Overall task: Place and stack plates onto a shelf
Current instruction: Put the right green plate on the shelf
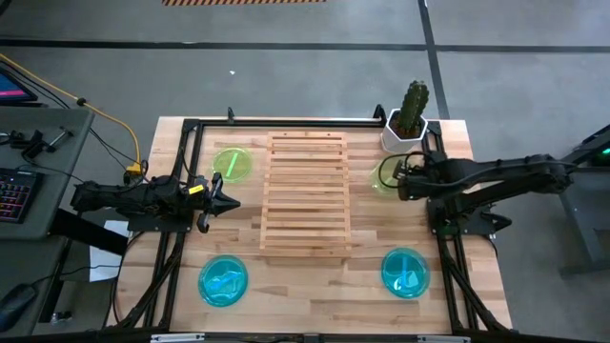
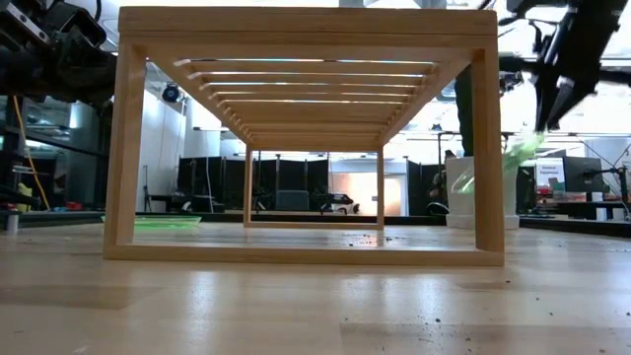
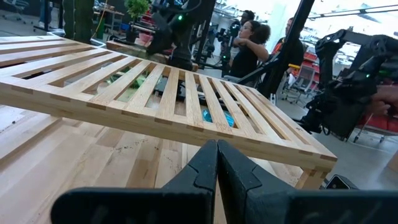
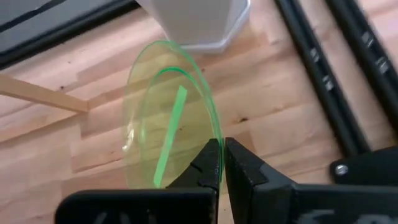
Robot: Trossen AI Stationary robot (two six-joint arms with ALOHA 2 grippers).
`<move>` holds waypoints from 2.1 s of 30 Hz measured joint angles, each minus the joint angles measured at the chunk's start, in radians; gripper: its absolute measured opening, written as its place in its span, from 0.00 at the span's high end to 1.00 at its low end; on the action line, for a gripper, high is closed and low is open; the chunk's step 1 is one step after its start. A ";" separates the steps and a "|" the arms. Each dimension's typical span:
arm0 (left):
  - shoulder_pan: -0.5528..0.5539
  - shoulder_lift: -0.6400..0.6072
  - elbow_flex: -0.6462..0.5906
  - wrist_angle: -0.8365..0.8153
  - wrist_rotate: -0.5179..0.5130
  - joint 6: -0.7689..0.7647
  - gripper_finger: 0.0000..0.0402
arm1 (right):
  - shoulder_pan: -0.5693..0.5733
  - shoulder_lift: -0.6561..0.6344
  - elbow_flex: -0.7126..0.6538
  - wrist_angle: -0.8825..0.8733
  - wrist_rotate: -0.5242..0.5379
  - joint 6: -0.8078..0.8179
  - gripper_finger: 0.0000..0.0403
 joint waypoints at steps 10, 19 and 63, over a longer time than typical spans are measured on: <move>0.000 0.000 0.000 0.000 0.000 0.000 0.99 | 0.016 -0.004 0.282 -0.207 0.005 -0.257 1.00; 0.000 0.000 0.000 0.000 0.000 0.000 0.99 | 0.016 -0.005 0.482 -0.200 0.115 -0.408 1.00; 0.000 0.000 0.000 0.000 0.000 0.000 0.99 | -0.668 0.477 0.358 0.953 -1.032 -1.255 1.00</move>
